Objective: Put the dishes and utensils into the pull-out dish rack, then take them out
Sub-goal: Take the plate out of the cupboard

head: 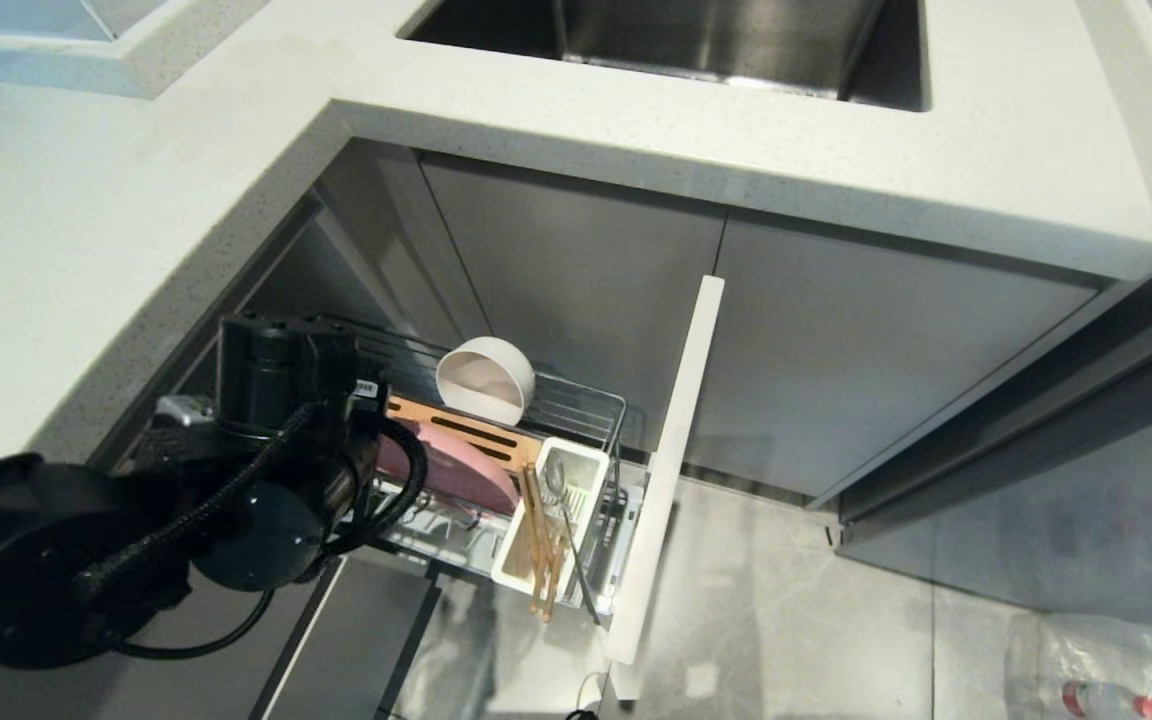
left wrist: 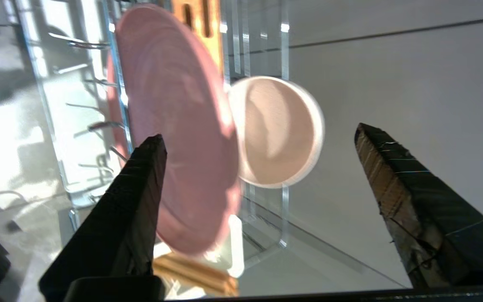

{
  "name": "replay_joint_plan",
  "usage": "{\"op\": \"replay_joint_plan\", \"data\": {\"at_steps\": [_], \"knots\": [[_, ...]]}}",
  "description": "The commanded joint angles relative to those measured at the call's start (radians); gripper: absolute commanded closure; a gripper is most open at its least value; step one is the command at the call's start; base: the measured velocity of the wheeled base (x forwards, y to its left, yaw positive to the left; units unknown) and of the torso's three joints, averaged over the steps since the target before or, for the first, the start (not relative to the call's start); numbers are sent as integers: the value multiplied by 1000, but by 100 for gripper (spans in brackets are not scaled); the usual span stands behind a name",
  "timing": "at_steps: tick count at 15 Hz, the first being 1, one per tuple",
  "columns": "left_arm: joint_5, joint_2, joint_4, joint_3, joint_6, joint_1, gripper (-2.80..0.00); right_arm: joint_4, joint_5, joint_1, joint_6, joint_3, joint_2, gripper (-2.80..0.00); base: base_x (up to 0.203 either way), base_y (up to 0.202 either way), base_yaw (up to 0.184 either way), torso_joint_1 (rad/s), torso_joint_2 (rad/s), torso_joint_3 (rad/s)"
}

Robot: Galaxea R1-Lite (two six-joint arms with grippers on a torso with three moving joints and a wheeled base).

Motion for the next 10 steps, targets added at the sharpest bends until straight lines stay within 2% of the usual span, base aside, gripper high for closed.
{"op": "replay_joint_plan", "data": {"at_steps": [1,2,7,10], "knots": [[4,-69,13,-3,-9,-19,-280,0,0,0,0,2,1,0,0,0,0,0,0,0],[4,-90,32,-6,-8,-31,0,0,0,0,0,2,1,0,0,0,0,0,0,0],[-55,-177,179,-41,19,-106,0,0,0,0,0,2,1,0,0,0,0,0,0,0],[-58,-253,197,-78,117,-153,0,0,0,1,0,2,1,0,0,0,0,0,0,0]]}}
